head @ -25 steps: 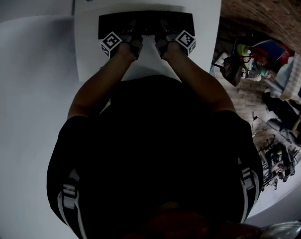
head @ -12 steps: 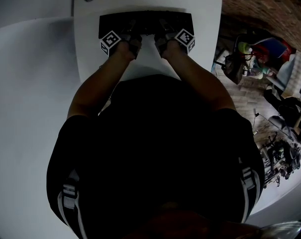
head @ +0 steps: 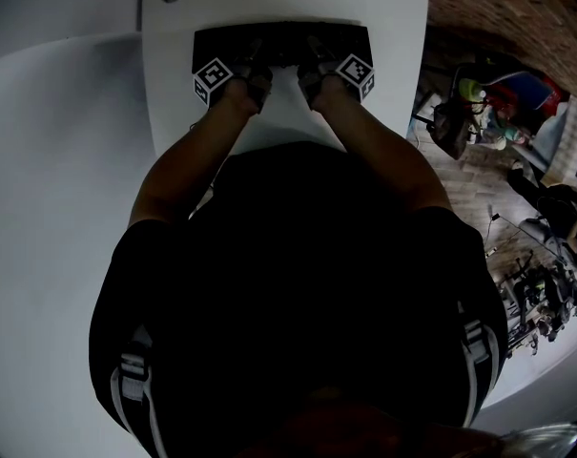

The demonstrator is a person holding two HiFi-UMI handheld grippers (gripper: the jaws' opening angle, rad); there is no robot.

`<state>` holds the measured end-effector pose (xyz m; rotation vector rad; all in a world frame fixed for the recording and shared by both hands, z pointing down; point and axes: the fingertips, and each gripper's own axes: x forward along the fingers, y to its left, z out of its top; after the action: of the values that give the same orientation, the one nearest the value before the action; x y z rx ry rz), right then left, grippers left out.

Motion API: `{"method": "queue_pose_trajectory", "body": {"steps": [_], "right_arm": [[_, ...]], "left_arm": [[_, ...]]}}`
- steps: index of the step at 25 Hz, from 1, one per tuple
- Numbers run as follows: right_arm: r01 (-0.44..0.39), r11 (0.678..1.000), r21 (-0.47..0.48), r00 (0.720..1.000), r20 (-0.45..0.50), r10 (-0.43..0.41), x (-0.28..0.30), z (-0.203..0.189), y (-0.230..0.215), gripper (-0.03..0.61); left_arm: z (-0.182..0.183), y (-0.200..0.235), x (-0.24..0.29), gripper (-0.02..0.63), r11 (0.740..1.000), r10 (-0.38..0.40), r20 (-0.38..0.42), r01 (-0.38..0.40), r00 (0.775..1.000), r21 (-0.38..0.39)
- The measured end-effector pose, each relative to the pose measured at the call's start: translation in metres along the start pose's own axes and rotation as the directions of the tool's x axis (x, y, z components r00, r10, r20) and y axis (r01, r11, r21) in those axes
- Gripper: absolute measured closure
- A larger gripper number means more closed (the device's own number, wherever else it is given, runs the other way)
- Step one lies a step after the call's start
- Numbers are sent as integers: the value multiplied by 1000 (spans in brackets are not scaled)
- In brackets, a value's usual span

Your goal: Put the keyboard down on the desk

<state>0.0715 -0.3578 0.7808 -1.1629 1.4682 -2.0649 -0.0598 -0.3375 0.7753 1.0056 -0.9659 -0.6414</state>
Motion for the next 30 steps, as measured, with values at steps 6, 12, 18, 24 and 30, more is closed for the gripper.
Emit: {"method": "queue_pose_trajectory", "body": {"steps": [6,12,18,24,30], "right_arm": [[8,1000,1,1000,2,-8,1,-1,-3,476],[5,1000,11,1000,4,-5,2,-2,-4,476],[3,1000,25,1000,13,-3,3,1,-7,476],[7,998,57,1000,-5,-7,3,0,-11,453],[13,999,46,1000,-15,-12,1,2,-11,398]], "left_arm": [[1,4,-1,524,1000,8,-6,-8,1000,-8],[1,5,-1,523,1000,11,-6,-11,1000,-17],[1,7,0,523,1000,19,-15,-19,1000,-18],[0,12,1,505,999,33,-37,-34,999,-10],[-7,9,3,451,1000,23,-69,-24,997,-18]]}}
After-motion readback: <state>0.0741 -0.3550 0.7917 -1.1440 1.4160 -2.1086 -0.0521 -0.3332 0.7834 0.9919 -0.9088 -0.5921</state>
